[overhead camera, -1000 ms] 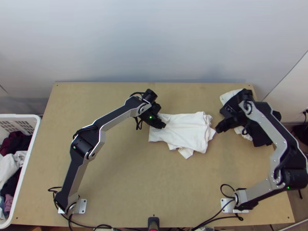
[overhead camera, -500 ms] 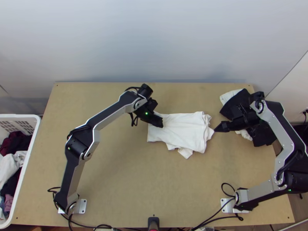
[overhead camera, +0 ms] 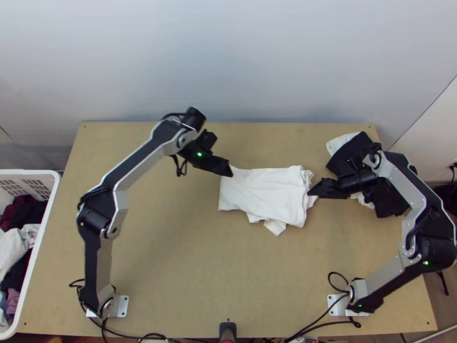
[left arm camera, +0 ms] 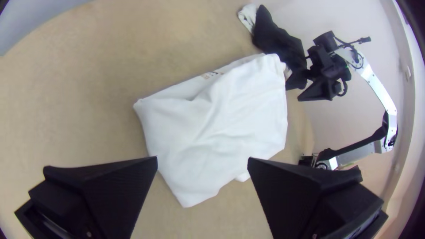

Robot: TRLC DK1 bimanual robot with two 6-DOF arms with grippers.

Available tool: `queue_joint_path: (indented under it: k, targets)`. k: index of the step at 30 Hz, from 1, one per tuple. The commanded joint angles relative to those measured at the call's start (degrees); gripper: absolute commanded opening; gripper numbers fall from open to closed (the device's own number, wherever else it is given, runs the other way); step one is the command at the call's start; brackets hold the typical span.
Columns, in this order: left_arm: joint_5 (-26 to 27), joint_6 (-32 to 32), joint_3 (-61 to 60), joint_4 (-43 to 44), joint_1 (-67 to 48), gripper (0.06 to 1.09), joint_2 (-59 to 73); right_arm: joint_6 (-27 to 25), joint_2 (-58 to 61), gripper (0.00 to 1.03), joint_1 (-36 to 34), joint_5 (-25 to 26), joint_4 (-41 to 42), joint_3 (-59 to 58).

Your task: Fold the t-shirt

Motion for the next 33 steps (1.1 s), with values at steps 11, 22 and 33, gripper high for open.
queue_joint_path:
  k: [11, 22, 33]
  targets:
    - [0.85, 2.22, -10.0, -2.71, 7.76, 1.05, -10.13, 9.55, 9.18, 0.99, 6.98, -1.71, 14.2, 0.79]
    - [0.85, 2.22, -14.39, -2.36, 10.04, 1.05, -13.03, 15.35, 12.52, 0.99, 13.92, -3.29, 19.65, 2.46]
    - [0.68, 2.22, -16.77, -2.1, 10.83, 1.05, -14.7, 18.16, 13.66, 0.54, 17.88, -3.38, 23.34, 2.37]
